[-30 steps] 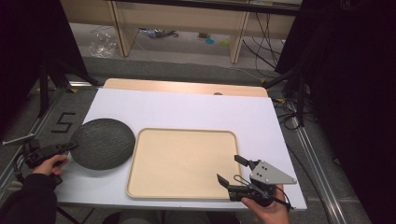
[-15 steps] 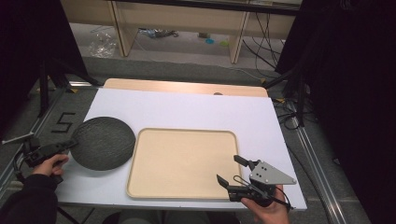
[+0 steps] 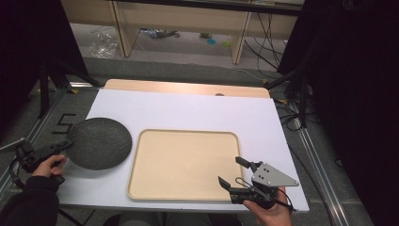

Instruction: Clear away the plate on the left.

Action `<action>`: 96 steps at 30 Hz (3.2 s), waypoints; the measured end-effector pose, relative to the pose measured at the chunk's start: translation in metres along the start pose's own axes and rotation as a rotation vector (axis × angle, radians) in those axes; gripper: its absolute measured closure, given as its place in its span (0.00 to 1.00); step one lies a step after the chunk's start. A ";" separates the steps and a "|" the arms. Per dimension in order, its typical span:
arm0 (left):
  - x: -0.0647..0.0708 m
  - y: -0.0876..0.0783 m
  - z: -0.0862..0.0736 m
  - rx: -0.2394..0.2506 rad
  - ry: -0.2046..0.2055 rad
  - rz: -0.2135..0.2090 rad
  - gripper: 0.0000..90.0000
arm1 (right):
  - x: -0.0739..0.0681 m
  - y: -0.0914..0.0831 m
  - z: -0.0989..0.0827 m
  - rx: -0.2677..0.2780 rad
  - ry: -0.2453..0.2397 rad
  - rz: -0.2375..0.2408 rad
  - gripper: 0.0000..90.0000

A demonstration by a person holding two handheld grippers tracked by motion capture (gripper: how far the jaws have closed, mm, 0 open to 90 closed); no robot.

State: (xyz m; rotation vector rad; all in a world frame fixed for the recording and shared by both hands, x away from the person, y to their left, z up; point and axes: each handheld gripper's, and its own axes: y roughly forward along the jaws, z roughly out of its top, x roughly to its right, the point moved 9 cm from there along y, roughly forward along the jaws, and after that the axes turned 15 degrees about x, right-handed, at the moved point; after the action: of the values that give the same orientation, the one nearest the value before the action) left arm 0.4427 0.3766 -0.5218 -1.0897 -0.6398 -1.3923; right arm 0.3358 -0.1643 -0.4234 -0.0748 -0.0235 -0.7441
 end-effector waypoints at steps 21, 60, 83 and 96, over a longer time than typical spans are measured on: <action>0.040 0.000 -0.023 -0.033 -0.068 -0.121 0.93 | 0.002 0.000 -0.002 -0.010 0.002 0.004 0.22; 0.106 0.026 -0.156 -0.349 -0.053 -0.246 0.90 | 0.002 0.002 -0.002 -0.001 0.009 0.008 0.22; 0.112 0.039 -0.206 -0.470 0.055 -0.229 0.92 | 0.001 0.000 -0.002 -0.012 0.007 0.009 0.22; 0.099 0.040 -0.217 -0.518 0.172 -0.181 0.96 | 0.000 0.000 -0.003 -0.020 0.009 0.012 0.22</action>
State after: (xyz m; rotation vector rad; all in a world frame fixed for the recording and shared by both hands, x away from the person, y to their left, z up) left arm 0.4431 0.1346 -0.5321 -1.3169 -0.2574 -1.8486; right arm 0.3361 -0.1646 -0.4266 -0.0910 -0.0067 -0.7324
